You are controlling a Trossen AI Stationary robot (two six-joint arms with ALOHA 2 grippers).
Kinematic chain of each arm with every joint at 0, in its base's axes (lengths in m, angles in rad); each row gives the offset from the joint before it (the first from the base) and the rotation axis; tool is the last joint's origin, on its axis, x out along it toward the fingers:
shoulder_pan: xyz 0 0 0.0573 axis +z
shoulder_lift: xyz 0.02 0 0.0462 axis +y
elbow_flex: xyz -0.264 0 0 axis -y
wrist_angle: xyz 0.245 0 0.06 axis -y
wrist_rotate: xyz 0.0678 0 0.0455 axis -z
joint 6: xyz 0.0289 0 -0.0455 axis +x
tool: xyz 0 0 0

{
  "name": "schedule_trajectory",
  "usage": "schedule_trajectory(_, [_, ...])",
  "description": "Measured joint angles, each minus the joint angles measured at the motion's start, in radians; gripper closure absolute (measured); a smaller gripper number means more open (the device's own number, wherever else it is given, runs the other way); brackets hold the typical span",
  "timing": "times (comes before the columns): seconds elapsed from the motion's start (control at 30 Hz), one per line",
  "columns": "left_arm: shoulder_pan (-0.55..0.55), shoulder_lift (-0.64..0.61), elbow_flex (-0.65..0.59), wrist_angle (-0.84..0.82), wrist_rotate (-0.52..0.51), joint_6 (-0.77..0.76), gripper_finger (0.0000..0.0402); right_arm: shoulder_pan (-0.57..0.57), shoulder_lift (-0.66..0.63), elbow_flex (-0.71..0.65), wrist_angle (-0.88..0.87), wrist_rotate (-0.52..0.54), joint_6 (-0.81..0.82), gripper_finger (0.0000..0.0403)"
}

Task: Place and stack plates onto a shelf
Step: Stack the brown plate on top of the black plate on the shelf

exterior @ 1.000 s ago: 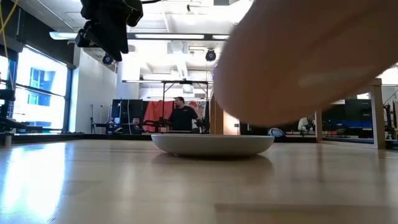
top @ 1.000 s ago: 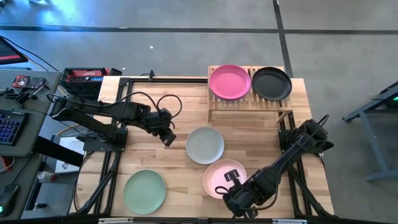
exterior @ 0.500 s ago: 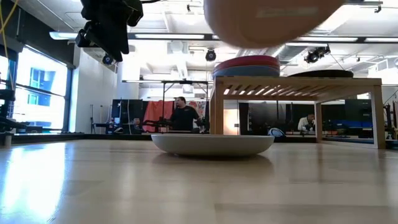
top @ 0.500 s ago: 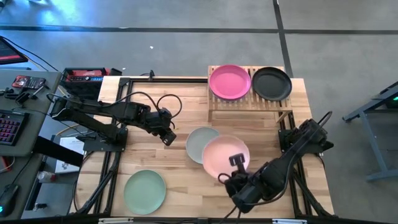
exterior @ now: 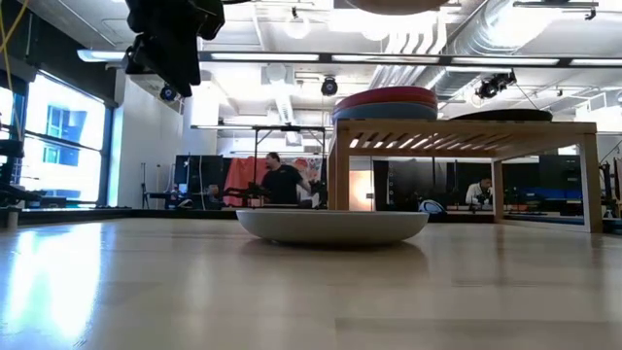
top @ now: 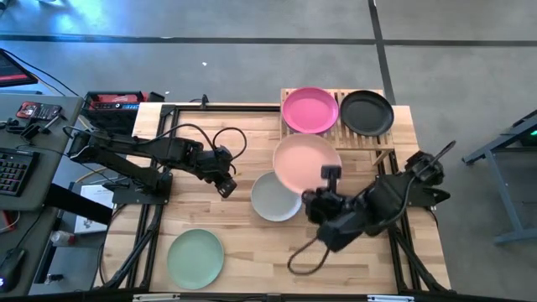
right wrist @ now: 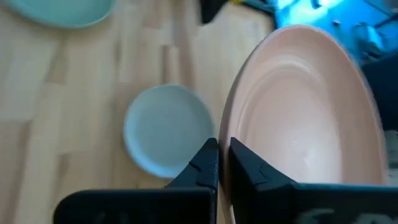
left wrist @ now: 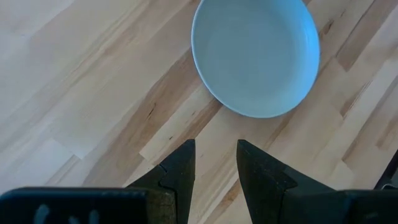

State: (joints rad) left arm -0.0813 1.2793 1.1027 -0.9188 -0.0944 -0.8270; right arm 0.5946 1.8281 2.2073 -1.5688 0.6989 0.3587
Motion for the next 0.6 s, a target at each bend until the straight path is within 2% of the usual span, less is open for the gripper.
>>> schedule_trajectory(0.6, [0.02,0.0,0.0,-0.005,0.002,0.253,0.0296,-0.26,-0.21,0.004,-0.003,0.286,0.007,0.0403])
